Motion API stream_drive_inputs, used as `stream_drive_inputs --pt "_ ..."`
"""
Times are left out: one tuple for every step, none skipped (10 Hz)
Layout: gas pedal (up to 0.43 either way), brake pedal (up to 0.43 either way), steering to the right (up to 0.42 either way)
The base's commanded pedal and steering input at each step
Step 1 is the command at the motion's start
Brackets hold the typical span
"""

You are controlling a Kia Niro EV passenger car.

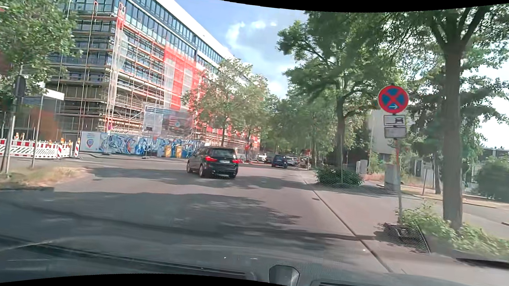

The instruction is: Follow the waypoints while adhering to traffic rules and regulations

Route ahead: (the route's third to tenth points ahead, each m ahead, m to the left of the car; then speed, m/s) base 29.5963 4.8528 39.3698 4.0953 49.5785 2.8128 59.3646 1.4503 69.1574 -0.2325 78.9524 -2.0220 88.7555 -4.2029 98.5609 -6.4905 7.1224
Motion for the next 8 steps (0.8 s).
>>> stream_drive_inputs --pt "0.118 0.000 0.006" --pt "0.118 0.000 0.006" --pt "0.118 0.000 0.006" --pt "0.118 0.000 0.006" --pt "0.118 0.000 0.006" --pt "0.110 0.000 0.006" --pt "0.098 0.000 0.006" --pt "0.087 0.000 0.006"
